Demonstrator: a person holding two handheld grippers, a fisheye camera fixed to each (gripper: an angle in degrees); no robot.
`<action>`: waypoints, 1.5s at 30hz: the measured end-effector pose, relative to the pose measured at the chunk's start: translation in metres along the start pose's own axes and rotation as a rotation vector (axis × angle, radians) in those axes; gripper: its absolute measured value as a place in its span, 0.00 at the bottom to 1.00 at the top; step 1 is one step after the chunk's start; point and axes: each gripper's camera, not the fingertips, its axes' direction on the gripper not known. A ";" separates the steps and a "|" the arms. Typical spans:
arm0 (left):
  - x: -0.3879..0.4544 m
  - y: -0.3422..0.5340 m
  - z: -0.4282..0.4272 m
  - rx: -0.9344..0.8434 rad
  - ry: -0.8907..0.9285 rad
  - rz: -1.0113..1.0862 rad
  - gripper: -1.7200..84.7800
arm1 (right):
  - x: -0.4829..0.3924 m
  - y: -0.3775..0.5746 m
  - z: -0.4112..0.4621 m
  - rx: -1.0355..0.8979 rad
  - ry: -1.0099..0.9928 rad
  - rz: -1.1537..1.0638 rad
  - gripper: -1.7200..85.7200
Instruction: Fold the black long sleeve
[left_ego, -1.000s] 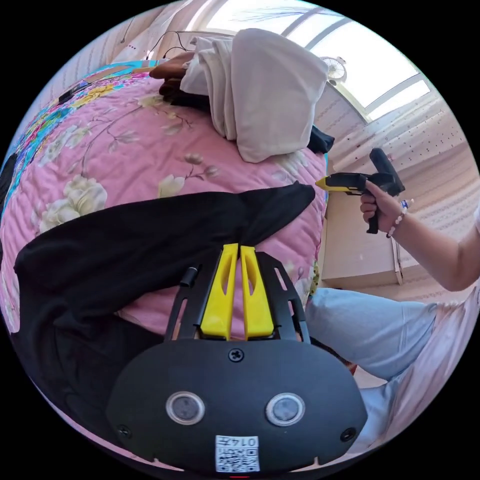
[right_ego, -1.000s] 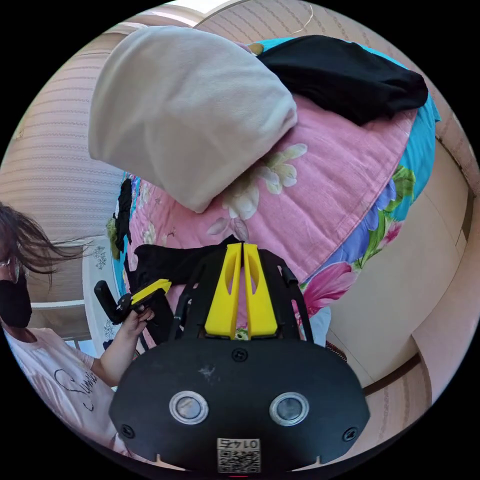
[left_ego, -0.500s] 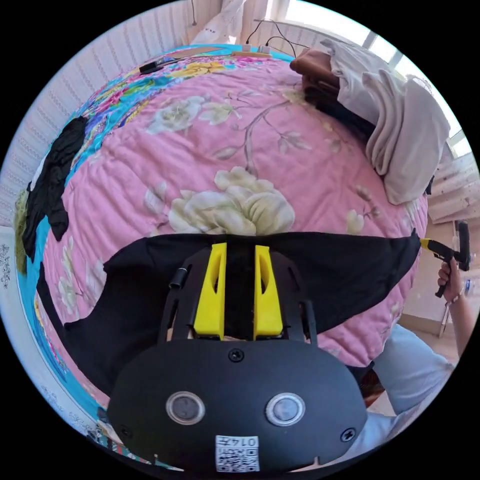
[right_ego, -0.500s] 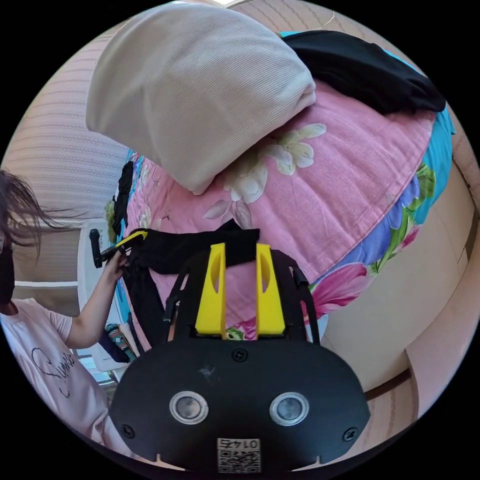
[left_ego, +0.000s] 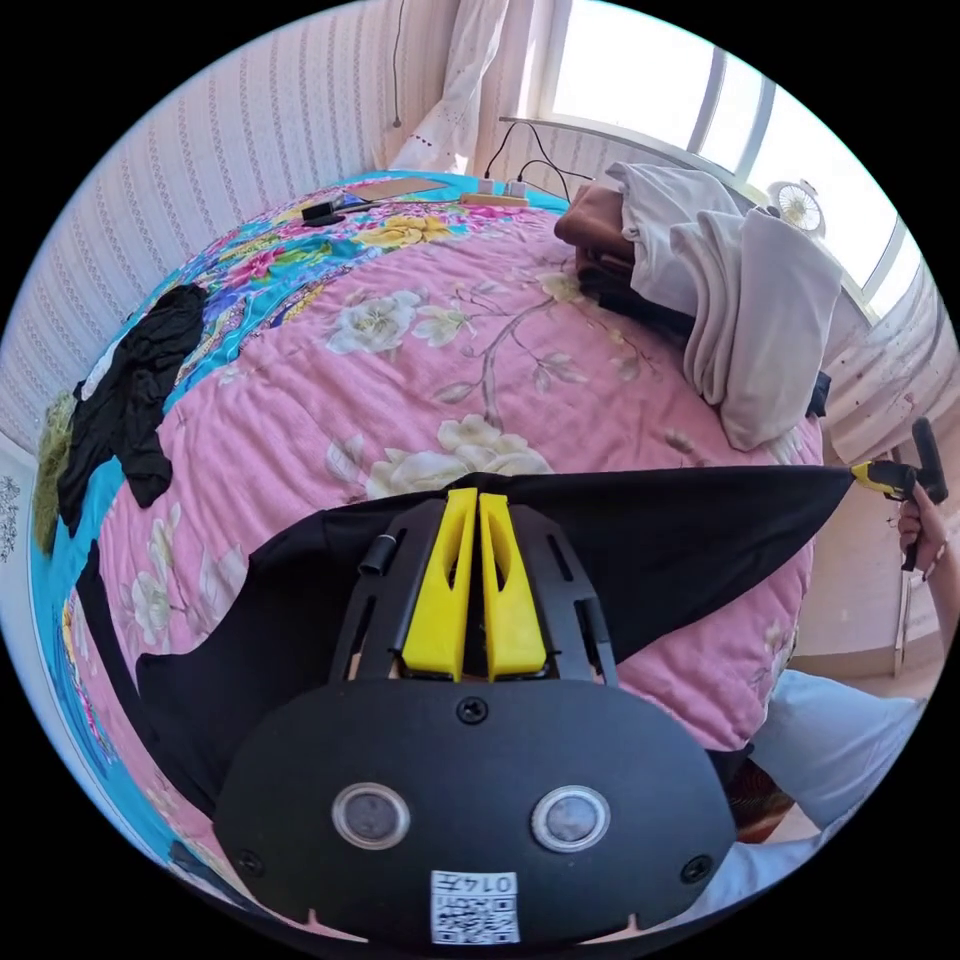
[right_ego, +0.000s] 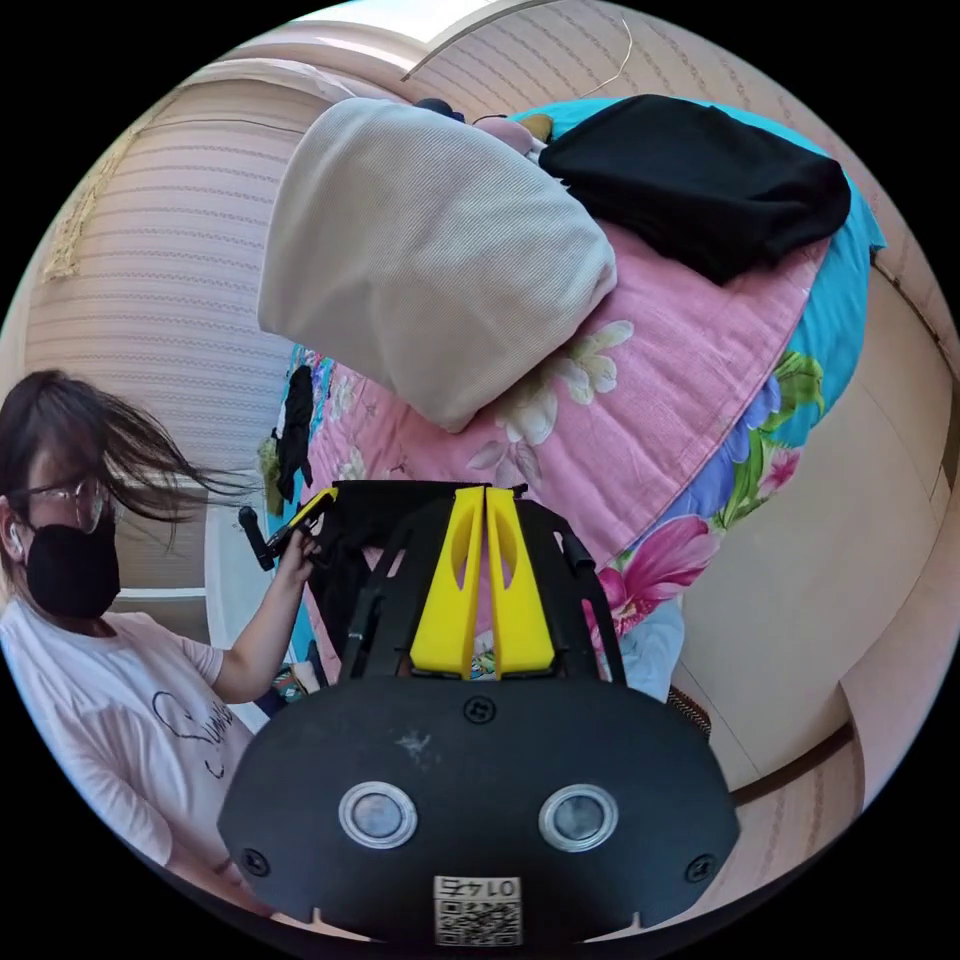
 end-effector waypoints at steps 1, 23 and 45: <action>0.000 -0.006 0.001 0.001 -0.006 -0.002 0.01 | -0.002 -0.013 0.007 0.015 -0.005 -0.004 0.02; 0.071 -0.109 -0.061 -0.178 0.069 -0.003 0.01 | 0.016 -0.001 0.215 -0.105 0.112 -0.031 0.04; -0.187 -0.075 -0.459 0.068 -0.171 -0.634 0.01 | -0.227 0.066 0.493 -0.297 0.433 -0.654 0.03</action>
